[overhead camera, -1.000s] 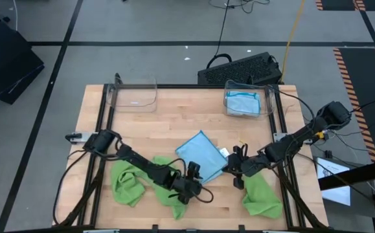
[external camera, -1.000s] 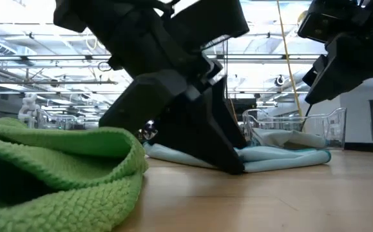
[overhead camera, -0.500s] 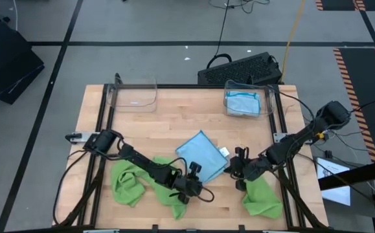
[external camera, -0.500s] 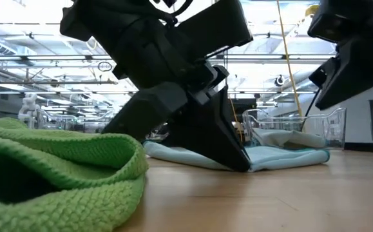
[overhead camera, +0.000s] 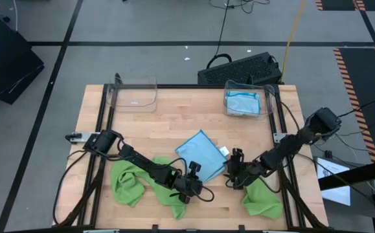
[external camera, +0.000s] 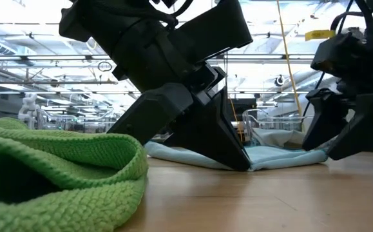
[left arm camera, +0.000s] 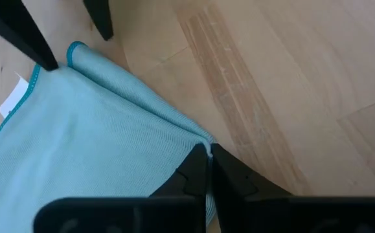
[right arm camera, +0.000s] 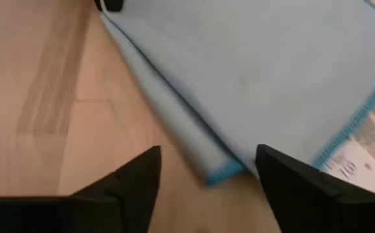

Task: Fold microfiber towels
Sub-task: Fold the blue microfiber cloth

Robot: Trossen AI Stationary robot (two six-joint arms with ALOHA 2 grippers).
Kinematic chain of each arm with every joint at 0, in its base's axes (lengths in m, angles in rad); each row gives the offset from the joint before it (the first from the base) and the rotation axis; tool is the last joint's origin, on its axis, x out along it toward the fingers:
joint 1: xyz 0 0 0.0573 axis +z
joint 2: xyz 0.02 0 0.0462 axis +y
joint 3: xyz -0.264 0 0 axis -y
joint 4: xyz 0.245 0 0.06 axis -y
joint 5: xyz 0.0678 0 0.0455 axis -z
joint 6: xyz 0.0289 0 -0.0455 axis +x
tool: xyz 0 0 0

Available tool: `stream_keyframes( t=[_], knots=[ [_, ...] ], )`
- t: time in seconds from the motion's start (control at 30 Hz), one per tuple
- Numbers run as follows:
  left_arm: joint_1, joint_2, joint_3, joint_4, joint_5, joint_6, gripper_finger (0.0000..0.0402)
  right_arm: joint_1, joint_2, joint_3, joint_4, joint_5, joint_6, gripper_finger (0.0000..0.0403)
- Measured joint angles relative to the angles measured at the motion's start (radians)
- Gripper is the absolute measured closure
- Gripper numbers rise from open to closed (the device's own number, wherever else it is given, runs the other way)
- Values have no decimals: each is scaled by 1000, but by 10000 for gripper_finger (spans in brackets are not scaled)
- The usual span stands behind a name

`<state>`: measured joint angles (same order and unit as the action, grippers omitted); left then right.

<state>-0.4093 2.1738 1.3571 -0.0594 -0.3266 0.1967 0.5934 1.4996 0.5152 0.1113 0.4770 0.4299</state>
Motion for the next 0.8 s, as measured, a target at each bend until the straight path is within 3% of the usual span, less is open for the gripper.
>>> stream_keyframes(
  t=[0.2,0.4,0.57,0.8],
  knots=[
    [-1,0,0,-1,4,0,387,0,25,1,-5,73,11,131],
    [0,0,0,-1,7,0,396,-41,31,-24,6,16,15,168],
    [1,0,0,2,9,1,383,-66,32,-70,75,-18,27,237],
    [1,0,0,2,9,0,395,-77,33,-154,283,-58,11,384]
  ],
)
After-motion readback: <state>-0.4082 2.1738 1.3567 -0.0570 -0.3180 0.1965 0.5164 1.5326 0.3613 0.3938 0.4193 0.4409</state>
